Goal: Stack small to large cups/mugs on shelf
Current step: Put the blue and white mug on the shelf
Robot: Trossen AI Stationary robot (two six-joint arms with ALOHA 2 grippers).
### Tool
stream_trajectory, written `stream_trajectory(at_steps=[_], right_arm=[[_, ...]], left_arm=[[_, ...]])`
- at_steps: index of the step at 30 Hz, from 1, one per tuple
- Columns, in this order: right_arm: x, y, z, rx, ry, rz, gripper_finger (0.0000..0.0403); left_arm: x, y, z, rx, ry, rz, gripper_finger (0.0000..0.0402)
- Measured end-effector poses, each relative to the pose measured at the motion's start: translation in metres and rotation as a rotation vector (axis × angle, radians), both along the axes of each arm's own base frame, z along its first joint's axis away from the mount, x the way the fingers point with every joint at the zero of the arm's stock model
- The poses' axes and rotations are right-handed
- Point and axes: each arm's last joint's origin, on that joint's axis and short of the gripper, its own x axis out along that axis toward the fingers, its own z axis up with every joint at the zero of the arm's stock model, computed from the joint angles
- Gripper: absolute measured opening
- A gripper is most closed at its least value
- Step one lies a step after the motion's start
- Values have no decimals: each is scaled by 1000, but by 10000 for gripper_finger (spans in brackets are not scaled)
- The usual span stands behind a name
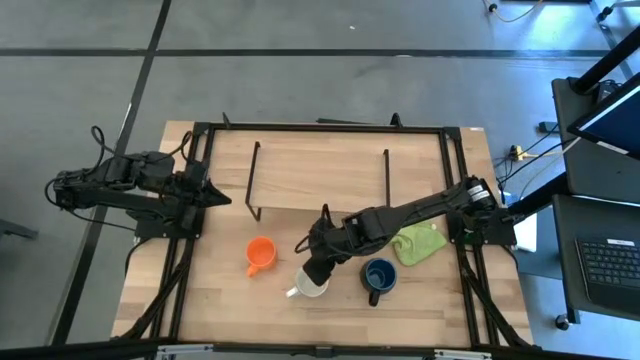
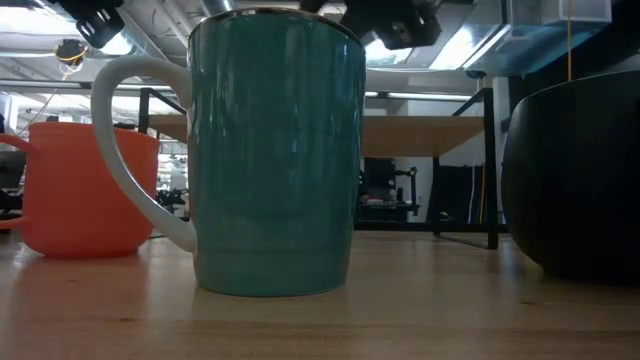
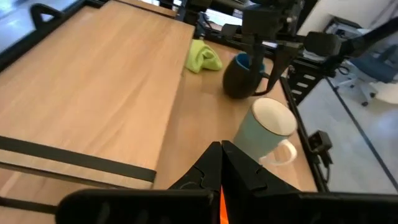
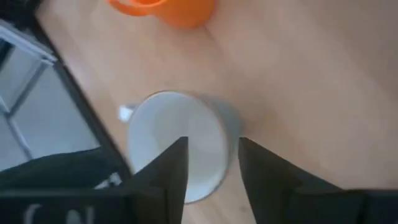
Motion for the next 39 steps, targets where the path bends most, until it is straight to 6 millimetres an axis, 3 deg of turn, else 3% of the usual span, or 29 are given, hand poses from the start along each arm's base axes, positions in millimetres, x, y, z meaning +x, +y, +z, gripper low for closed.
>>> stream_trajectory(at_steps=[10,17,39], right_arm=[[-19,30,-4,4,95,-51,153],[-9,39,-23,-16,88,-53,153],[4,27,-45,-95,112,-75,153]], left_arm=[[0,-1,0,-50,4,-25,0],[0,-1,0,-61,5,-18,0],[0,-1,0,-59,5,-4,0]])
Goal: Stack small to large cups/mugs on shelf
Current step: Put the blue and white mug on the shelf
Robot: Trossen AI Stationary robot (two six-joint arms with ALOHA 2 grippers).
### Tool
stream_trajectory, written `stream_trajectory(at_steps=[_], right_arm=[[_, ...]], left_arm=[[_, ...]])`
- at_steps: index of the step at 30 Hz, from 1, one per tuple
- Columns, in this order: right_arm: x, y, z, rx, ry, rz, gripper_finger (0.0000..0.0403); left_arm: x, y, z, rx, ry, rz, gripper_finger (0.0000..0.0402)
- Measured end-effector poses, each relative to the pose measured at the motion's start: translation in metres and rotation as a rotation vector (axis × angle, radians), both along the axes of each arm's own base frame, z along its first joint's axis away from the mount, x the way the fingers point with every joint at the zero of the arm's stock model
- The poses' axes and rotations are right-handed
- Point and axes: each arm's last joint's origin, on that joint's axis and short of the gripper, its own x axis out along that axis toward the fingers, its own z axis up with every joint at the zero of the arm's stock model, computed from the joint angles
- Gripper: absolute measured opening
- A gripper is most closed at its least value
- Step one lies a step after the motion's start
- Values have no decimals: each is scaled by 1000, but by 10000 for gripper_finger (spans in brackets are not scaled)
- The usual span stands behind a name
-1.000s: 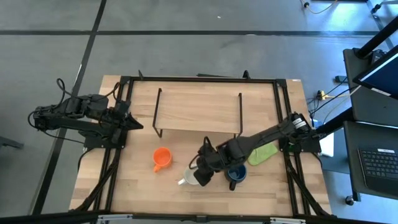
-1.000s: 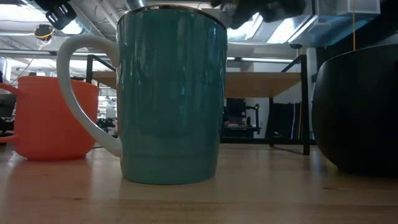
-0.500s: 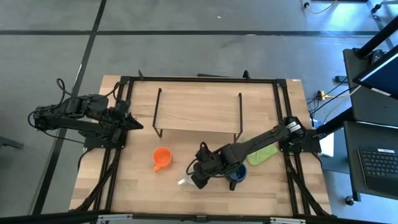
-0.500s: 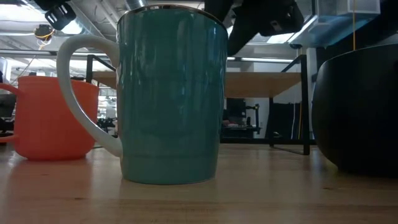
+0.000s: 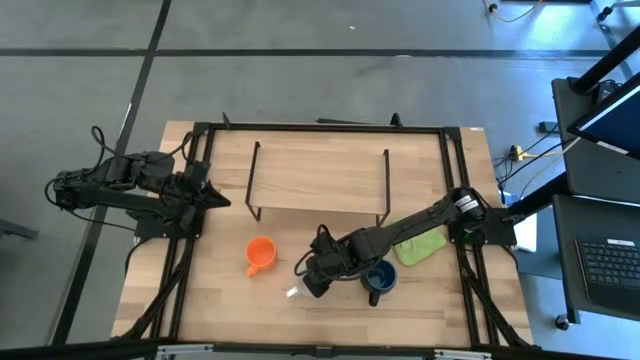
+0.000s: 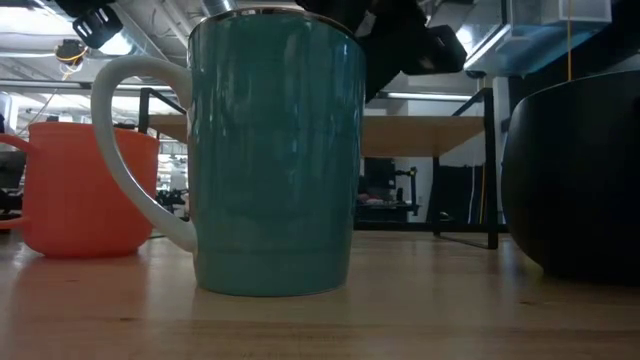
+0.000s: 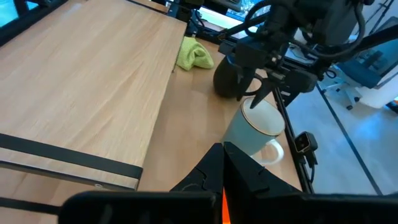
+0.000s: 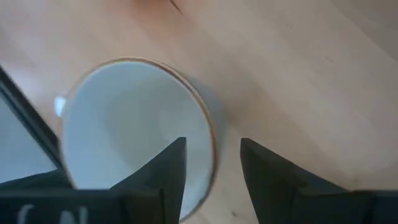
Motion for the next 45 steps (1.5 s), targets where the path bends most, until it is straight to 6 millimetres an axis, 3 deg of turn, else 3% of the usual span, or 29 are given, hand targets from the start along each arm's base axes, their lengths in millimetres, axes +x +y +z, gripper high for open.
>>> stream_trajectory(at_steps=[10,24,31,38,45], right_arm=[[1,0,-11,-5,48,-2,147],[4,1,-10,-8,33,37,28],[5,-1,-2,-23,30,72,38],[4,-12,41,-121,31,162,25],[-20,-28,97,-261,110,165,32]], left_arm=[[0,1,0,16,-1,17,0],[0,1,0,28,-1,39,0],[0,1,0,29,-1,40,0],[0,2,0,29,-7,44,0],[0,2,1,27,-10,45,0]])
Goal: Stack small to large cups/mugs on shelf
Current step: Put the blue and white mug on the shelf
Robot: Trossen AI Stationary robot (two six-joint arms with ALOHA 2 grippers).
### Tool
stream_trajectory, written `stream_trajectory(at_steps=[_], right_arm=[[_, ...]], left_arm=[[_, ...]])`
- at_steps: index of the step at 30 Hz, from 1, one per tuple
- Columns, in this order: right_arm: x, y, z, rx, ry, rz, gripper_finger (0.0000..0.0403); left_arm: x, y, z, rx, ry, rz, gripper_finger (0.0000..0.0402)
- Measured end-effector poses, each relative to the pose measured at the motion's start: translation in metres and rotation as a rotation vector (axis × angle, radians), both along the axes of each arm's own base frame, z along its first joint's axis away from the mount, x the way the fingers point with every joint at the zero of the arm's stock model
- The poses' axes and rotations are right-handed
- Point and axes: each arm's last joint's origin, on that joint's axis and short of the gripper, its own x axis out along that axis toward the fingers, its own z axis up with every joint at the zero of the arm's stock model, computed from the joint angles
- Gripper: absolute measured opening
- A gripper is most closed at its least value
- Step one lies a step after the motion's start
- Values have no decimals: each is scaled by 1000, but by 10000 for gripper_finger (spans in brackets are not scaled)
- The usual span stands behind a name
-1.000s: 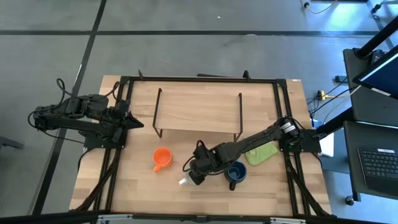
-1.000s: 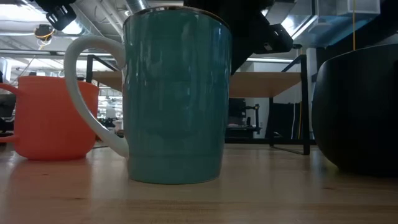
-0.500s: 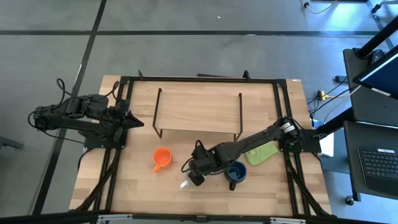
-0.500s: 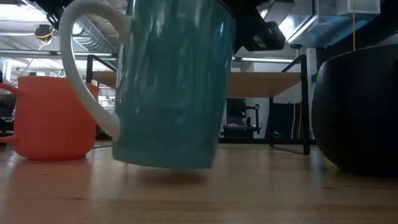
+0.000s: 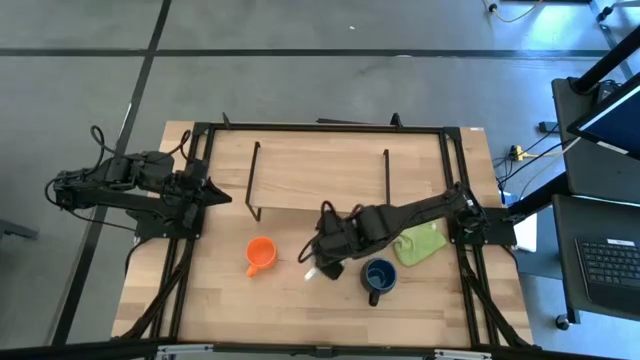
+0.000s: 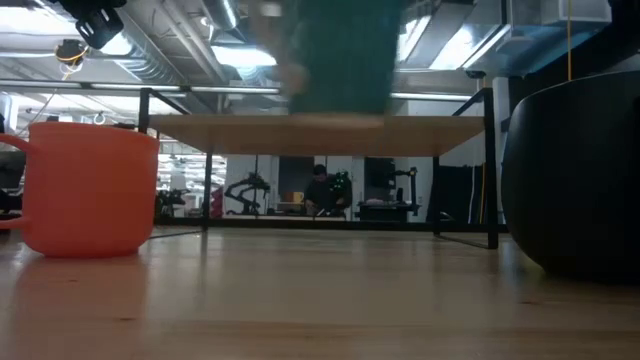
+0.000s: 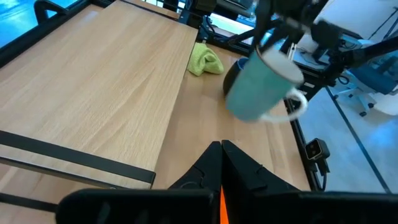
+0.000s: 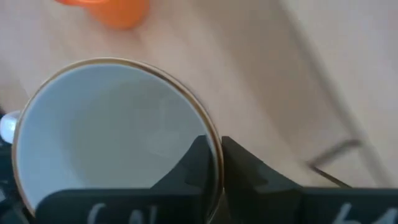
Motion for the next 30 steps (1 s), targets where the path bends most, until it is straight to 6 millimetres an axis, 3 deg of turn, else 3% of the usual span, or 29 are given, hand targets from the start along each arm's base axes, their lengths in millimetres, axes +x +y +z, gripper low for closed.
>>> stream_trajectory(at_steps=[7,12,23,30], right_arm=[[-6,-22,28,-53,-67,-32,27],[-2,-47,31,-73,-67,-72,31],[-14,-109,55,-163,-103,-203,29],[-14,-141,56,-145,-103,-284,30]], left_arm=[[0,1,0,10,0,22,0],[0,1,0,3,1,25,0],[0,1,0,3,1,26,0],[0,1,0,10,1,23,0]])
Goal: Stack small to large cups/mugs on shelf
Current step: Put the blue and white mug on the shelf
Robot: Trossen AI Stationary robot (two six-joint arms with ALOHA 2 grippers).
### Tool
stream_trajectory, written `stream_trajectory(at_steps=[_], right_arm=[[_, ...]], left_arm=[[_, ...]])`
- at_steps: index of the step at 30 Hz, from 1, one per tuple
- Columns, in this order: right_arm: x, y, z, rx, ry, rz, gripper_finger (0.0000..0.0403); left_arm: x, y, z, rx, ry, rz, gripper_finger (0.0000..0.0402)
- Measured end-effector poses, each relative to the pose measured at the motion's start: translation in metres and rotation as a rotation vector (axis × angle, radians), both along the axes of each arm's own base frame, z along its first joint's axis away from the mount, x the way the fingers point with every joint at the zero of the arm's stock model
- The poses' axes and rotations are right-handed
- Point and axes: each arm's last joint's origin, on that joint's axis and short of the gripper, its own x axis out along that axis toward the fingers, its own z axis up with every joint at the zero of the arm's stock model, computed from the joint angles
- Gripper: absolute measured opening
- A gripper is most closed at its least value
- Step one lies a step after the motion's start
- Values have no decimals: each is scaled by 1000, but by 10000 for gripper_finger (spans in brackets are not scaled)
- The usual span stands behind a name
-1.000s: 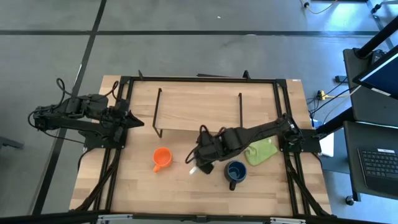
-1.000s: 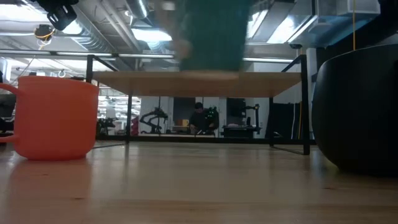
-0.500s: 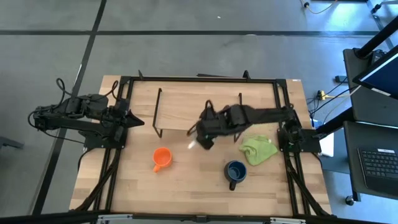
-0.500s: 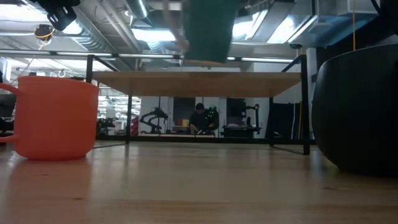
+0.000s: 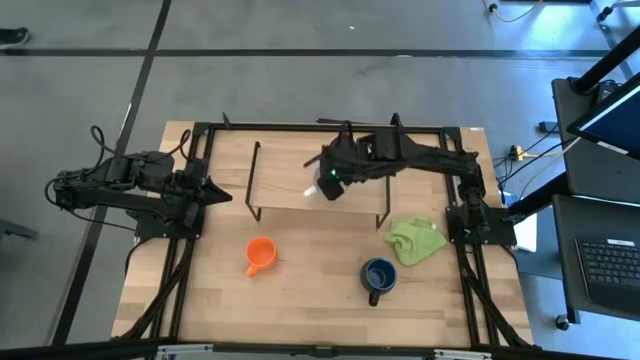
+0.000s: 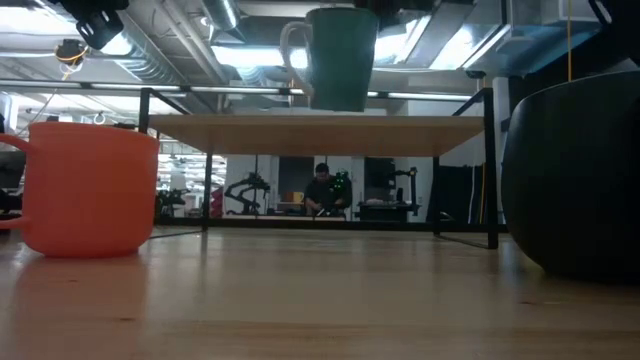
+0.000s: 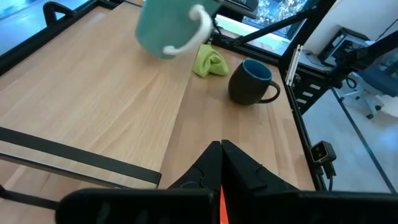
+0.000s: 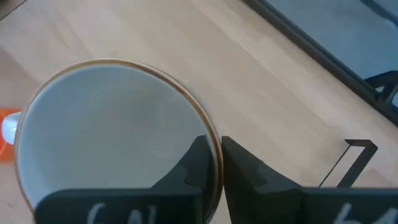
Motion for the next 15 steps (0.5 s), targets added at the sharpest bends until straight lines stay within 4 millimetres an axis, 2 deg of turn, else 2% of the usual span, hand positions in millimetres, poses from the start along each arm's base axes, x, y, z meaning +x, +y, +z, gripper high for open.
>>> stream_trajectory(at_steps=[9,15], right_arm=[[-1,-33,-5,115,1,-86,32],[-2,-38,-5,157,-17,-130,33]], left_arm=[[0,0,0,2,0,-2,0],[1,0,2,9,-21,-4,0]])
